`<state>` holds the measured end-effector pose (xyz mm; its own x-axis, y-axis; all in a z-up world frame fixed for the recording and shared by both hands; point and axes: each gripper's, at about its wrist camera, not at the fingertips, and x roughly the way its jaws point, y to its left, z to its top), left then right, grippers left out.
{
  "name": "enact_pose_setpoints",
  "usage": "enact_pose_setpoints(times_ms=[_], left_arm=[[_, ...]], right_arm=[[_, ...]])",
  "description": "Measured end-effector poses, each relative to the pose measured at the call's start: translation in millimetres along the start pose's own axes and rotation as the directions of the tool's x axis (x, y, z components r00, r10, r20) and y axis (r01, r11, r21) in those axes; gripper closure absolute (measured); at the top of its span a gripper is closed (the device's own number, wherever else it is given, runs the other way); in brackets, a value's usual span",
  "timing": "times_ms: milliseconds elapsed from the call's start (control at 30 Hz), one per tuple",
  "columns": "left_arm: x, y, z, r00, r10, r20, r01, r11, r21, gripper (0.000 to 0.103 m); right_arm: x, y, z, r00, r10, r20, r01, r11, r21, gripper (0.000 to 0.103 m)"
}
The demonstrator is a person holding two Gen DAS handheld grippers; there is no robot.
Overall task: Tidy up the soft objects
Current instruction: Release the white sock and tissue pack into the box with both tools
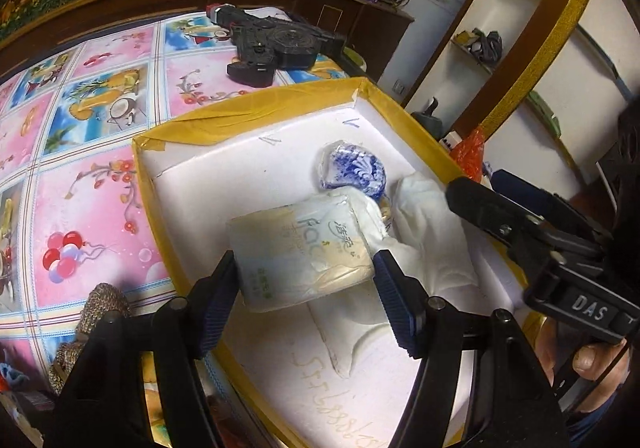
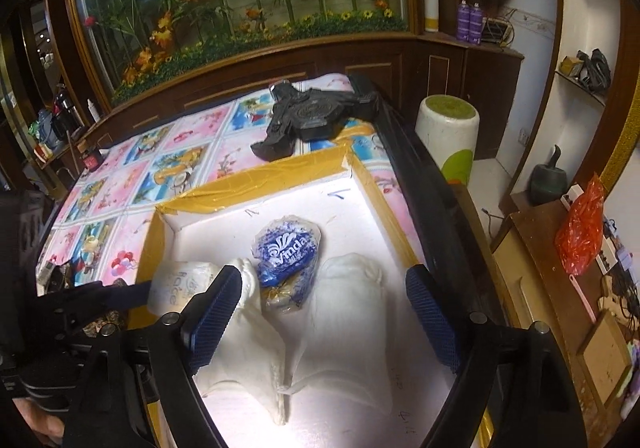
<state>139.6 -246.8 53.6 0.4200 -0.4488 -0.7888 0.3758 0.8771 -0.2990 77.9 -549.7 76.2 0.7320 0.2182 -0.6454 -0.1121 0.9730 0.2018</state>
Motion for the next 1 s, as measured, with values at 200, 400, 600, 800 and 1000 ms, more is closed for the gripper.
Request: enact_pose_setpoints(times_ms=[200, 400, 600, 800, 1000], left_arm=[[-14.3, -1.3, 1.5, 0.997, -0.080, 0.019, 0.080, 0.996, -0.030, 0.026], [-29.6, -5.8, -13.6, 0.997, -0.065, 0.037, 0.066, 0.998, -0.023, 0.025], [-73.9, -24.0, -35.7, 0.985, -0.008, 0.170, 0.000, 0.999, 0.049, 0.025], [-110.2, -27.6, -65.7, 0.976, -0.031, 0.214, 0.013, 0.996, 0.085, 0.024], [-137.3, -0.2, -110.1, 0.978, -0.016, 0.207, 0.003, 0.998, 0.065, 0.024]], right_arm=[[-37.9, -6.3, -17.9, 0.994, 0.021, 0.107, -0.029, 0.997, 0.077, 0.015], [-62.4, -16.3, -45.4, 0.987, 0.056, 0.148, -0.077, 0.988, 0.137, 0.015], [-97.7, -14.9, -78.5, 0.974, 0.064, 0.219, -0.097, 0.984, 0.146, 0.014], [-122.0, -2.6, -110.4, 0.959, 0.122, 0.257, -0.163, 0.976, 0.142, 0.013], [-131.0, 25.5, -140.7, 0.955, 0.172, 0.243, -0.200, 0.975, 0.093, 0.013]])
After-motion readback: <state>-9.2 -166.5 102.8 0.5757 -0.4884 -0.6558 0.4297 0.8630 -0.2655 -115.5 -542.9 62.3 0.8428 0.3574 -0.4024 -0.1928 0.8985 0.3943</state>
